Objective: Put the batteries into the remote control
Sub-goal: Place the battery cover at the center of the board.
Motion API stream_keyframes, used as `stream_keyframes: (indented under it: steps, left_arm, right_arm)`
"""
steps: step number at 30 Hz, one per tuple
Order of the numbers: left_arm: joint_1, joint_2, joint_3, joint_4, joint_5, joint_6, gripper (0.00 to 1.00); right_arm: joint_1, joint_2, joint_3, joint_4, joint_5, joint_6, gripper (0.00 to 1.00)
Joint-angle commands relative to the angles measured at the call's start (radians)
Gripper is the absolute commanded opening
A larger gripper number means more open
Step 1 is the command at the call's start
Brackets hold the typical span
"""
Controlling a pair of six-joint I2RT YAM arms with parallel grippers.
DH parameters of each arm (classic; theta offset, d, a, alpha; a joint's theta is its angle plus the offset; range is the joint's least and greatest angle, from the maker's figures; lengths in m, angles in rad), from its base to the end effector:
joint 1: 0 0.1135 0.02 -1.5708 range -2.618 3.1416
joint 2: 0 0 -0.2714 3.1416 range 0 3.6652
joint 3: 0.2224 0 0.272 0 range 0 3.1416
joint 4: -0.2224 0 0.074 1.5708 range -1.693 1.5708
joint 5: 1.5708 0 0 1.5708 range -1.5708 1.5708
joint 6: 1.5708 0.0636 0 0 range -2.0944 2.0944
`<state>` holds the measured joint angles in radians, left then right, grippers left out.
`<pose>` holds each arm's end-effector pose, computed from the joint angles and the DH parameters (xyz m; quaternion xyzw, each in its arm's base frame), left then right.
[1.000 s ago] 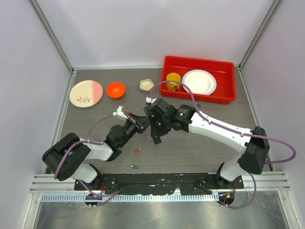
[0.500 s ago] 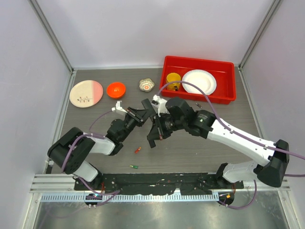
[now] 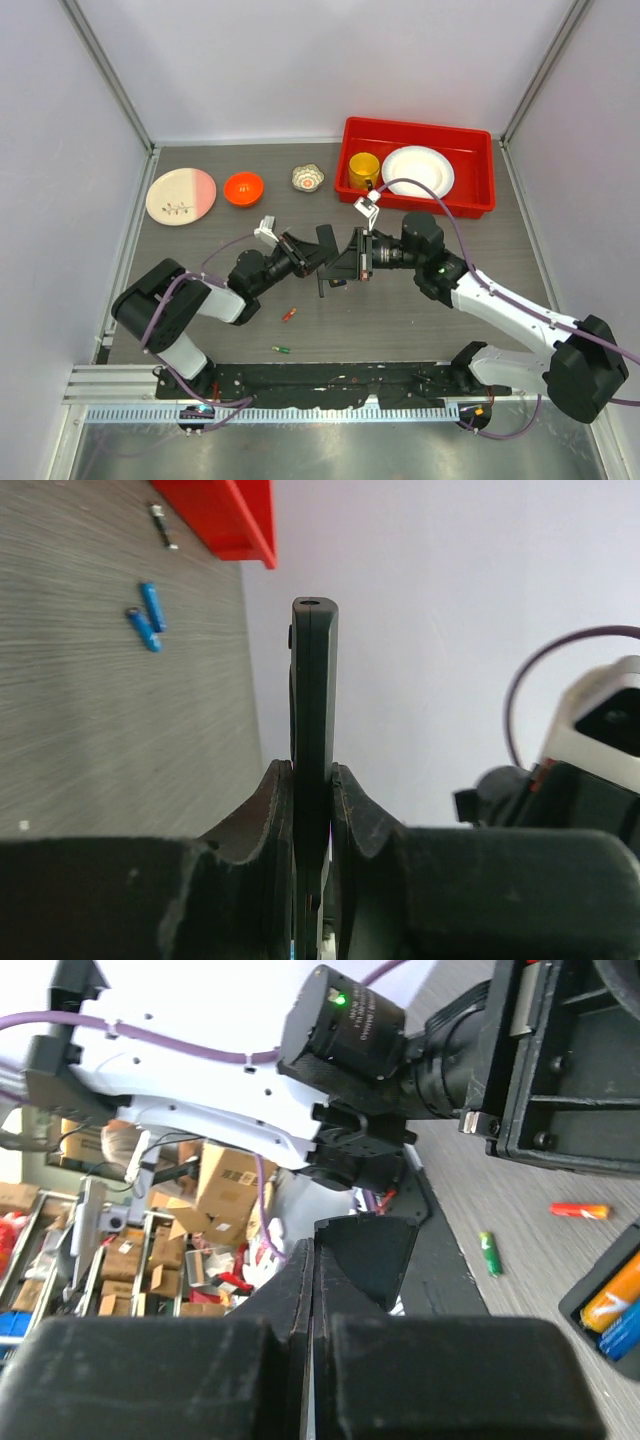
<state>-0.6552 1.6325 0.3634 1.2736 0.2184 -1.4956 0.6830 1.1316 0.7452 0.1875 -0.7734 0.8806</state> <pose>0.2366 -0.1992 0.1495 -0.2156 0.6718 -0.6563 0.2672 0.1970 0.2176 0.2911 -0.1670 0.7367 0.6204 0.2107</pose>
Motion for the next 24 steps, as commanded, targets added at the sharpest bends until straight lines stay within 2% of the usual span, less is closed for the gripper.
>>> stream_keyframes:
  steps: [1,6,19,24]
  left_arm:
    - [0.006,-0.066,0.037,0.273,0.082,-0.046,0.00]
    - [0.009,-0.102,0.046,0.273,0.099,-0.084,0.00]
    - [0.012,-0.172,0.066,0.273,0.134,-0.161,0.00]
    - [0.011,-0.194,0.066,0.273,0.141,-0.175,0.00]
  right_arm:
    - [-0.019,-0.027,-0.072,0.444,-0.115,0.162,0.01]
    - [-0.046,-0.013,-0.174,0.794,-0.141,0.340,0.01]
    - [-0.109,0.042,-0.291,1.116,-0.164,0.504,0.01]
    - [-0.129,0.121,-0.337,1.328,-0.153,0.606,0.01]
